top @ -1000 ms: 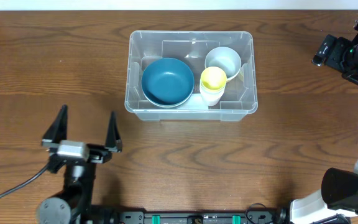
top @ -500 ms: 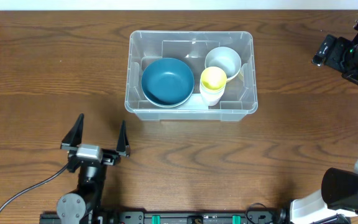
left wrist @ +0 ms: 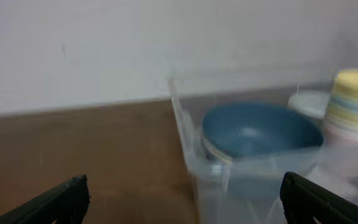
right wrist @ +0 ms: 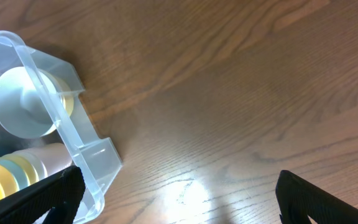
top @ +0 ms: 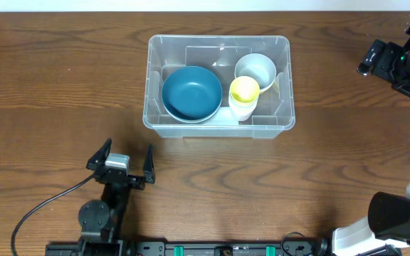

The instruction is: Pack container

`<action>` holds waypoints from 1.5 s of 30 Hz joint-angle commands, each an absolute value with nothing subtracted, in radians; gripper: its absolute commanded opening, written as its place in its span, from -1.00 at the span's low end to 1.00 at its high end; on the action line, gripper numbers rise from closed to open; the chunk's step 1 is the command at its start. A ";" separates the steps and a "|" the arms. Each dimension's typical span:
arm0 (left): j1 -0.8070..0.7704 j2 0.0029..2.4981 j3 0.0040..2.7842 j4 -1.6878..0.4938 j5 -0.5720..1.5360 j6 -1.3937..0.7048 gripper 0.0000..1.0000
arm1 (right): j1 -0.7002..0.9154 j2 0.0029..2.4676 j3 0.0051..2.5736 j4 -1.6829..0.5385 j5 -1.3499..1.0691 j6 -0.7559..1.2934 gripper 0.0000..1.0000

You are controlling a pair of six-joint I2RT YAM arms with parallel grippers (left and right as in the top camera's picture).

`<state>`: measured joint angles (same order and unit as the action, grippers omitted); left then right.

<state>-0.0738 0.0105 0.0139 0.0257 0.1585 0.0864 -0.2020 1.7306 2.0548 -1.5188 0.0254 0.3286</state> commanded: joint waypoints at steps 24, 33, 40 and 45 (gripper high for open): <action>-0.068 0.004 0.004 -0.056 0.172 0.096 0.96 | -0.204 1.721 2.066 -1.519 0.025 0.328 0.98; -0.068 0.004 0.004 -0.056 0.172 0.096 0.96 | -0.204 1.722 2.066 -1.519 0.025 0.328 0.98; -0.068 0.004 0.004 -0.056 0.172 0.096 0.96 | -0.159 1.710 2.066 -1.519 0.026 0.328 0.99; -0.067 0.004 0.004 -0.056 0.172 0.096 0.96 | -0.039 1.661 2.066 -1.514 0.042 0.327 0.98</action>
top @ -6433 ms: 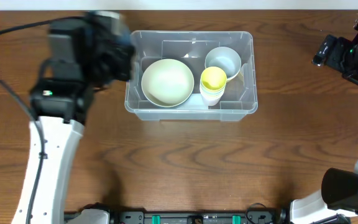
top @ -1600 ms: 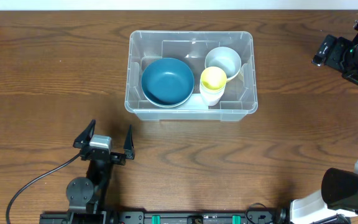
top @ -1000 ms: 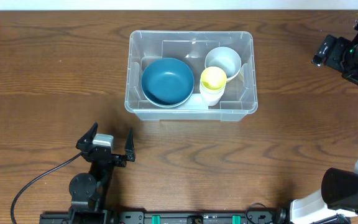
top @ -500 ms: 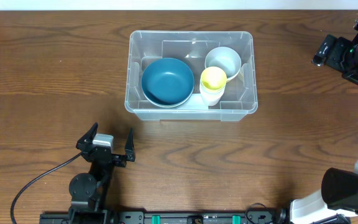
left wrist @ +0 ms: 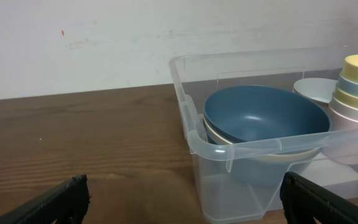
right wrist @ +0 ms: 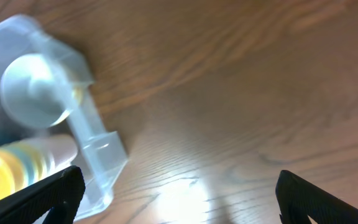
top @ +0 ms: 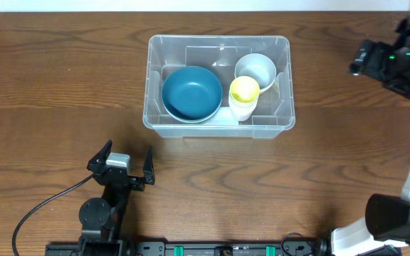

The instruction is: Pack container

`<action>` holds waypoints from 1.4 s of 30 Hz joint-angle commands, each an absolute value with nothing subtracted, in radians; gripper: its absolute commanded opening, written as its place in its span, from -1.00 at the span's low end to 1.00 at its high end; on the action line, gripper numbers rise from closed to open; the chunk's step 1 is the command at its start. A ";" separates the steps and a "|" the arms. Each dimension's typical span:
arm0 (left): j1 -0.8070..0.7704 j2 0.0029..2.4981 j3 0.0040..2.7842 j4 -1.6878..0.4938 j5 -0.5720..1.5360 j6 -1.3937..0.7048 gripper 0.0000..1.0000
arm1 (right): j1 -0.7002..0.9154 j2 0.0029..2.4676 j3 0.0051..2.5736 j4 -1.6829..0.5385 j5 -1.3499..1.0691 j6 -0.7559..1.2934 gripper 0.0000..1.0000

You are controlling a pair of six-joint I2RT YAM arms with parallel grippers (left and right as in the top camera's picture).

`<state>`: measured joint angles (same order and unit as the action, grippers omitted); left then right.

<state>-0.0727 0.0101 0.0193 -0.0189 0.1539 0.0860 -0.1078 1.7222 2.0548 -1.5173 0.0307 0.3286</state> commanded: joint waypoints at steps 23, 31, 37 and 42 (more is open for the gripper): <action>-0.068 0.004 0.004 -0.056 0.172 0.096 0.96 | 0.295 1.239 1.594 -0.746 0.102 0.317 0.99; -0.067 0.004 0.004 -0.056 0.172 0.096 0.96 | 0.293 0.968 1.079 -0.329 0.070 0.318 0.98; -0.068 0.004 0.004 -0.056 0.172 0.096 0.96 | 0.272 0.735 0.701 -0.002 0.054 0.356 0.98; -0.068 0.004 0.004 -0.056 0.172 0.096 0.96 | 0.244 0.565 0.474 0.156 0.047 0.405 0.98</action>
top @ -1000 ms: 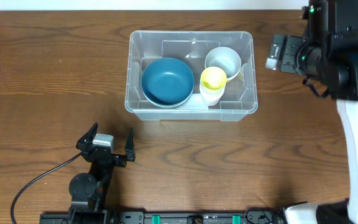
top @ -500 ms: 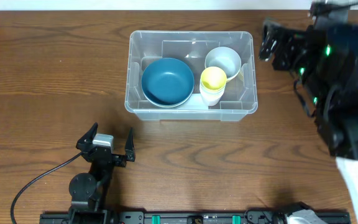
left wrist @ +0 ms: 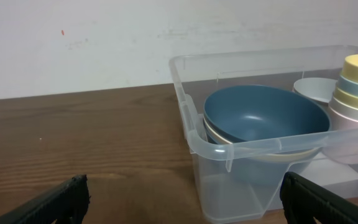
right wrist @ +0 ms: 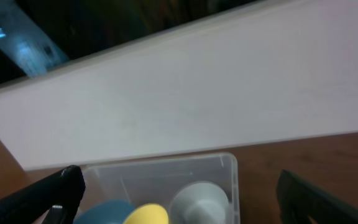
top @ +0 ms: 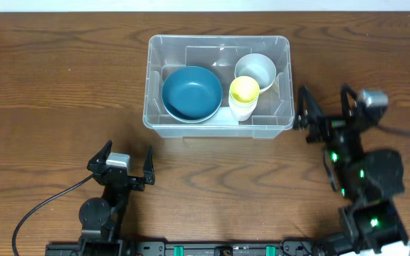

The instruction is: Pack container

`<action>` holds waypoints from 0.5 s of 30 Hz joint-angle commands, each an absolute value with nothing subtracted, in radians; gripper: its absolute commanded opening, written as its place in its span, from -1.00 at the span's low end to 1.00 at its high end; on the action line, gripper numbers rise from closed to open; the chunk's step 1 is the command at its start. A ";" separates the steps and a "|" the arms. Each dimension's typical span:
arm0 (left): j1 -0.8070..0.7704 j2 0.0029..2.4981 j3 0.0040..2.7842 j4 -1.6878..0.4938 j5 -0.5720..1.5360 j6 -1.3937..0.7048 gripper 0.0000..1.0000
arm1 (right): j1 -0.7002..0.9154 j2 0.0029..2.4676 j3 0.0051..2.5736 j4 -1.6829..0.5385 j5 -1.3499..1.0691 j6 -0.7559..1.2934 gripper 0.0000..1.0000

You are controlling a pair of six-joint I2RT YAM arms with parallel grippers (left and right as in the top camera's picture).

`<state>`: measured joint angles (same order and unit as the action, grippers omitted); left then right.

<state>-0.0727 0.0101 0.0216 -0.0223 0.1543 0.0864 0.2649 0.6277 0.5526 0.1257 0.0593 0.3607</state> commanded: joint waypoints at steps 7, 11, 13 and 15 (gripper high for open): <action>-0.068 0.004 0.004 -0.056 0.172 0.096 0.96 | 0.241 0.379 0.263 0.236 0.052 0.414 0.98; -0.068 0.004 0.004 -0.056 0.172 0.096 0.96 | 0.239 0.257 0.160 0.236 0.100 0.410 0.99; -0.068 0.004 0.004 -0.056 0.172 0.096 0.96 | 0.234 0.208 0.121 0.236 0.105 0.410 0.99; -0.068 0.004 0.004 -0.056 0.172 0.096 0.96 | 0.225 0.167 0.086 0.236 0.105 0.411 0.99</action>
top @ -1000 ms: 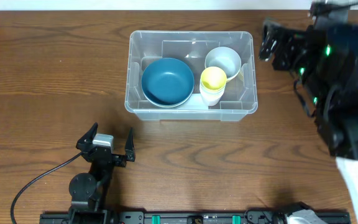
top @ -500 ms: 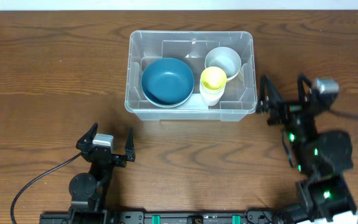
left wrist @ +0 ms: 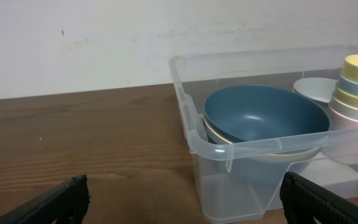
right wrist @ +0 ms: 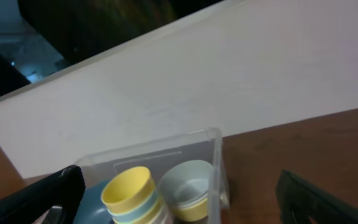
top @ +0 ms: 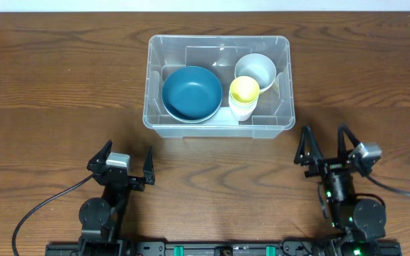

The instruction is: Pack container

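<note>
A clear plastic container [top: 154, 85] stands at the table's far middle. Inside it lie a blue bowl [top: 191, 93] stacked on a cream one, a stack of cups with a yellow one on top [top: 244, 91], and a pale grey-white bowl [top: 256, 70]. My left gripper [top: 123, 161] rests open near the front left, nothing between its fingers. At the front right my right gripper [top: 326, 151] sits low and open, also bare. The left wrist view shows the blue bowl [left wrist: 263, 118]; the right wrist view shows the yellow cup [right wrist: 128, 186] and pale bowl [right wrist: 188, 183].
Brown wooden table [top: 55, 99] all around the container. A black cable [top: 38, 210] loops from the left arm's base at the front edge. A white wall [left wrist: 104, 43] runs behind the table's far edge.
My right arm has come down from the spot right of the container to the table's front right, its gripper still open. The left arm and the container's contents have not moved.
My right gripper hung open high at the far right corner, facing down at the container's right end, while the left settled low at the front left. Then the right arm stood right of the container, and now it rests at the front right. The bowls and cups stayed put.
</note>
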`<action>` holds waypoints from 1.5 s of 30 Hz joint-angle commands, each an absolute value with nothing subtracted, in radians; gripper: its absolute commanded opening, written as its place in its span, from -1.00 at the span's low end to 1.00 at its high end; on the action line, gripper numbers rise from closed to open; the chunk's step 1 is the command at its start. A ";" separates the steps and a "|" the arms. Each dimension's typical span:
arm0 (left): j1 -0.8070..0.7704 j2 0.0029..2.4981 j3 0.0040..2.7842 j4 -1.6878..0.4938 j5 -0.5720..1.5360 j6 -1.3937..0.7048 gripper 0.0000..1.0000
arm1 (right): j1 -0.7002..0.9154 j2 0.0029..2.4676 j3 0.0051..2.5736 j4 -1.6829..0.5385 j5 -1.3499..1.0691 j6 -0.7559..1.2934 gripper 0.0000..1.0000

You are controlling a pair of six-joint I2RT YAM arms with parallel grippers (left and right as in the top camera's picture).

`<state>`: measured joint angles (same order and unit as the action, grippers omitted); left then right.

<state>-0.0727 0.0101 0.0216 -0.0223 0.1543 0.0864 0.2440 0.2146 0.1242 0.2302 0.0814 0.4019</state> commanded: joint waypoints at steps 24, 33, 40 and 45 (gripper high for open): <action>-0.068 0.004 0.004 -0.056 0.172 0.096 0.96 | 0.070 0.006 0.006 -0.049 -0.031 0.297 0.98; -0.068 0.004 0.004 -0.056 0.172 0.096 0.96 | 0.046 0.006 0.006 -0.073 -0.031 0.221 0.98; -0.068 0.004 0.004 -0.056 0.172 0.096 0.96 | 0.046 0.006 0.006 -0.073 -0.031 0.177 0.99; -0.068 0.004 0.004 -0.056 0.172 0.096 0.96 | 0.046 0.006 0.006 -0.073 -0.035 0.145 0.98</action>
